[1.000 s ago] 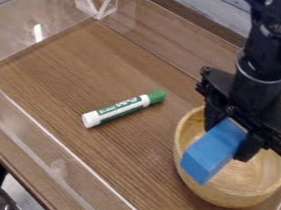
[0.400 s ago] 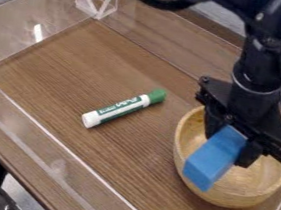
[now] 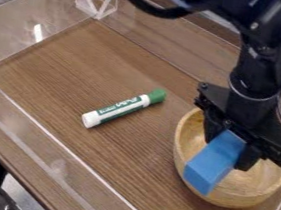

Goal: Put the blue block in the brown bowl

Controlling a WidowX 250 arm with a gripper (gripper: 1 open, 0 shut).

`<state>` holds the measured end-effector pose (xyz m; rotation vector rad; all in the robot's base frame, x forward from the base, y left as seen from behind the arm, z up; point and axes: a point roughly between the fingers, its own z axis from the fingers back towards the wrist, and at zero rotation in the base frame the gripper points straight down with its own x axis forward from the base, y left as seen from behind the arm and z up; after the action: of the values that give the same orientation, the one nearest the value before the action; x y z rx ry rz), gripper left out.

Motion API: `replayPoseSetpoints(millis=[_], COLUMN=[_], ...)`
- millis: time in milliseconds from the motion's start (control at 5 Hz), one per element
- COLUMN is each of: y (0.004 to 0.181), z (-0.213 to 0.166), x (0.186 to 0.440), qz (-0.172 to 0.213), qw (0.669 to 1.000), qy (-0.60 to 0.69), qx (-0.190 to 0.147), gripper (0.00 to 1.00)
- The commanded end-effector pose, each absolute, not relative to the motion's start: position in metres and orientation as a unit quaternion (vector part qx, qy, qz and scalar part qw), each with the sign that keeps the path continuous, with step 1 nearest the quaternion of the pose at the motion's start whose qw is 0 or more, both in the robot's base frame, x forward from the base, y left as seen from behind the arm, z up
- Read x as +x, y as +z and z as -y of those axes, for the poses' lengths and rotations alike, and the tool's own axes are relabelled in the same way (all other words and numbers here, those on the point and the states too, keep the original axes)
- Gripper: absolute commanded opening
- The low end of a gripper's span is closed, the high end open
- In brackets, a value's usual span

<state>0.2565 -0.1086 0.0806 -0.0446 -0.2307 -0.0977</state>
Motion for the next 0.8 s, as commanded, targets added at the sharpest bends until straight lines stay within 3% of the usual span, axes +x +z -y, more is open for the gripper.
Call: replayPoseSetpoints(millis=[0, 600], y=[0.0879, 0.0879], z=[0.1071, 0.1006], x=[0.2624, 0.2646], qz=[0.134, 0.138], qw=[0.99, 0.989], qy=[-0.043, -0.036], qx=[-0.031, -0.029], gripper=[0.0, 0.0])
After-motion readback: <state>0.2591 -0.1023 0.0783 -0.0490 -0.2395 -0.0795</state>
